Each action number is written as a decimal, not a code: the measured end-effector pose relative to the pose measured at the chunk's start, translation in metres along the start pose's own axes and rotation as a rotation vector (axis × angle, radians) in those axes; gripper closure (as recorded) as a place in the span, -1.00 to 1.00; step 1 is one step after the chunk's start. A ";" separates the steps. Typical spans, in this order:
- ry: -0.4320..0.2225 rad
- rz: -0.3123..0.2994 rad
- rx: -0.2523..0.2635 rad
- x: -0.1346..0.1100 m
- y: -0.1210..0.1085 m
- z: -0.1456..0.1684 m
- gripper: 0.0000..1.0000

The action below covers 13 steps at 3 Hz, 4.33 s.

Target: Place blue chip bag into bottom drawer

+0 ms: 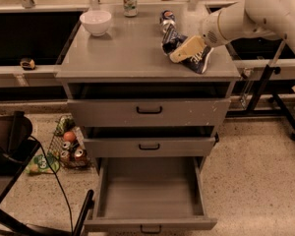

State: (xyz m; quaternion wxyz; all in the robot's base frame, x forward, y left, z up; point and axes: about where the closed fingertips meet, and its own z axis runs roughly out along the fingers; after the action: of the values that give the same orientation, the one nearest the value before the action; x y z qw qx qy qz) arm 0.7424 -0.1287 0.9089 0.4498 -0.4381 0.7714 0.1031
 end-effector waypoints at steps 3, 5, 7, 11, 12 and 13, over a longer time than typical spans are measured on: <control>0.044 0.084 -0.017 0.022 0.011 0.051 -0.17; 0.019 0.041 0.069 0.014 0.006 0.018 0.76; -0.053 -0.018 0.148 -0.013 0.010 -0.034 1.00; -0.224 -0.067 -0.337 -0.049 0.146 -0.109 1.00; -0.224 -0.067 -0.337 -0.049 0.146 -0.109 1.00; -0.113 -0.104 -0.403 -0.016 0.171 -0.089 1.00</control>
Offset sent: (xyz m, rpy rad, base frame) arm 0.0198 0.0281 -0.0495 0.0315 0.0913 -0.0452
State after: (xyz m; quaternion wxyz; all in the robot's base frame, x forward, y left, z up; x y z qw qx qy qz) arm 0.5605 -0.0662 0.9324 0.4004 -0.5518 0.6851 0.2566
